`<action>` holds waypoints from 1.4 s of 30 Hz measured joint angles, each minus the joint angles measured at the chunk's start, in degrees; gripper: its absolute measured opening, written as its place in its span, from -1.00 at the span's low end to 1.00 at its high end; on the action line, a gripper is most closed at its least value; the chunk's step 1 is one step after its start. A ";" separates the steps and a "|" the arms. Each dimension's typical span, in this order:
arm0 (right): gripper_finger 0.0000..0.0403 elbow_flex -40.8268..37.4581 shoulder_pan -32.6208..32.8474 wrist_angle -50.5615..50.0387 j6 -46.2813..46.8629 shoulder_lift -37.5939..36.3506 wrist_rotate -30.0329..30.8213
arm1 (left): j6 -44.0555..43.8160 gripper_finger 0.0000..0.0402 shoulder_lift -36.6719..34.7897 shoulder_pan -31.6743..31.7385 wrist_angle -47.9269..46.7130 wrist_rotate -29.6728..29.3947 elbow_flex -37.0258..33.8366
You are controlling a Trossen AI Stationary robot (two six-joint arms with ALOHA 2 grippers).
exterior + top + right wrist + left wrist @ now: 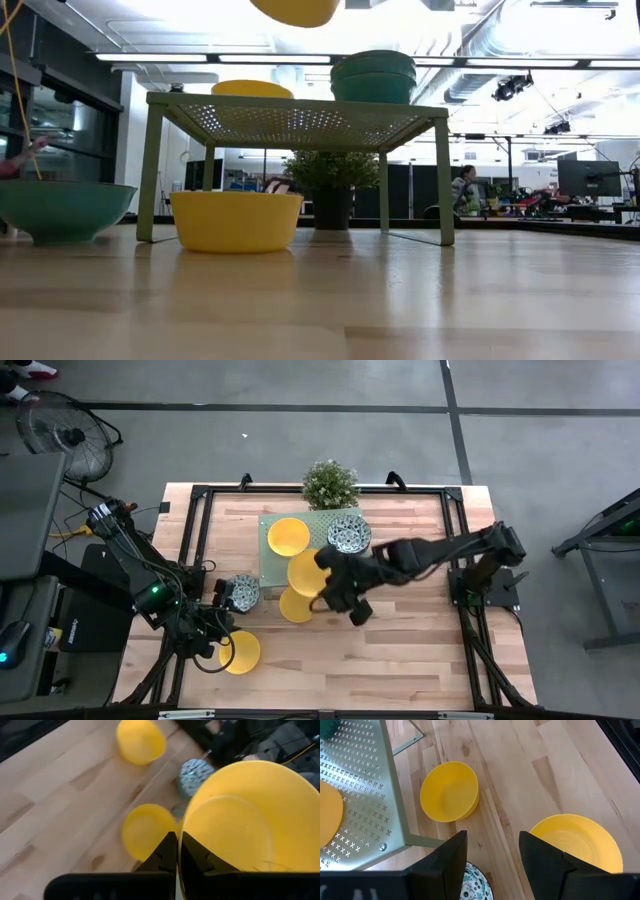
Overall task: Pick & Place Mini bowls
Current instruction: Stack the yellow bowl on top of the yellow bowl on the shelf
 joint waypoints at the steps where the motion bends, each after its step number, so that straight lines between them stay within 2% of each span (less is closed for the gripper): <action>1: -1.00 0.54 -0.97 0.48 -0.65 0.00 -0.53 | 0.12 -0.13 0.00 0.01 -0.01 -0.02 0.00; 11: -1.00 2.83 -9.62 4.46 -3.41 1.10 -7.37 | 0.43 -0.13 0.00 0.01 -0.04 -1.61 0.00; 17: -1.00 2.75 -10.86 4.10 -3.51 3.30 -10.66 | 2.33 -0.13 0.00 0.02 -0.13 -8.87 0.00; 21: -1.00 2.76 -10.25 0.31 -2.29 3.30 -16.50 | 6.32 -0.13 0.00 0.04 -0.13 -12.27 0.00; 27: -1.00 2.76 -5.00 -5.18 -0.41 3.30 -19.56 | 15.50 -0.13 0.00 0.07 4.00 -14.75 0.00; 36: -1.00 2.74 7.49 -5.11 4.55 3.30 -19.54 | 40.02 -0.13 0.57 0.32 25.98 -12.53 0.09; 38: -1.00 2.72 9.70 -5.10 5.76 3.30 -19.25 | 44.71 -0.13 1.82 1.98 29.13 -11.20 0.09; 42: -1.00 2.72 12.79 -4.08 8.01 3.94 -16.83 | 49.03 -0.13 5.77 7.31 30.99 -4.22 1.55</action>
